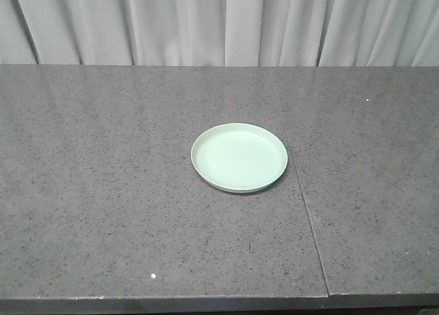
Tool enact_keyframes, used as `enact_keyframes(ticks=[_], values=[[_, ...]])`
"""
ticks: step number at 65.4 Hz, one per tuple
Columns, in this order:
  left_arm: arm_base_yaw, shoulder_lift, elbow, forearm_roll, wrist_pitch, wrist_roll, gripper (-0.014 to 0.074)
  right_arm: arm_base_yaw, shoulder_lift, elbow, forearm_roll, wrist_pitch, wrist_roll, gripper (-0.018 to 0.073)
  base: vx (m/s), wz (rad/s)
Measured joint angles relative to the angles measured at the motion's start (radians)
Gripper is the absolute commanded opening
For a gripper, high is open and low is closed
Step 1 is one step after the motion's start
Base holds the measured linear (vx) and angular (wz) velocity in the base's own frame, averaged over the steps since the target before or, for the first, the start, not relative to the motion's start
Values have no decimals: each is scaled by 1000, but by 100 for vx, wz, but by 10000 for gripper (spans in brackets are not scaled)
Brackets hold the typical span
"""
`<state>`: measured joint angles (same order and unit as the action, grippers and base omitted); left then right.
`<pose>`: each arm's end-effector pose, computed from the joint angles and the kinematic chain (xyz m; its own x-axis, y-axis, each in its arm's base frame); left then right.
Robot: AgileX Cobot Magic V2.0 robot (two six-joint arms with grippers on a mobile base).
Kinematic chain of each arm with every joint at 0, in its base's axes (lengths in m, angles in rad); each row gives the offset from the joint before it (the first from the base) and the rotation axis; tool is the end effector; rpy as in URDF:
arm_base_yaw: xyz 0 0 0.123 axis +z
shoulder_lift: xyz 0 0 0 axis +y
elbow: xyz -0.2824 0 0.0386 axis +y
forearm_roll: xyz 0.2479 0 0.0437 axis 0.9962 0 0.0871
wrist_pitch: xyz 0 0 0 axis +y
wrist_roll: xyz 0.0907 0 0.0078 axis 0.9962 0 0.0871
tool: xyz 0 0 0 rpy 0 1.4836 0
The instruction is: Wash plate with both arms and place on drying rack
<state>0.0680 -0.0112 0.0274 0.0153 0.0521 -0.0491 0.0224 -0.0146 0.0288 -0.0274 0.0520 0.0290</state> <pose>0.0566 0.0039 0.1997 0.0212 -0.0325 -0.9992 -0.0681 0.9971 -0.0338 0.0566 0.0011 0.1994 0.0210 0.0021 -0.9998 -0.0210 0.9998 0.0017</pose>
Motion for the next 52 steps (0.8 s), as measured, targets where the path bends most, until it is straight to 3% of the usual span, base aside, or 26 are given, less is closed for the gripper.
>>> enact_keyframes(ticks=[38,52], values=[[0,0,0,0,0,0,-6,0,0,-4,15,-1,4,-4,0,0],[0,0,0,0,0,0,-6,0,60,-196,-7,139,1,-4,0,0]])
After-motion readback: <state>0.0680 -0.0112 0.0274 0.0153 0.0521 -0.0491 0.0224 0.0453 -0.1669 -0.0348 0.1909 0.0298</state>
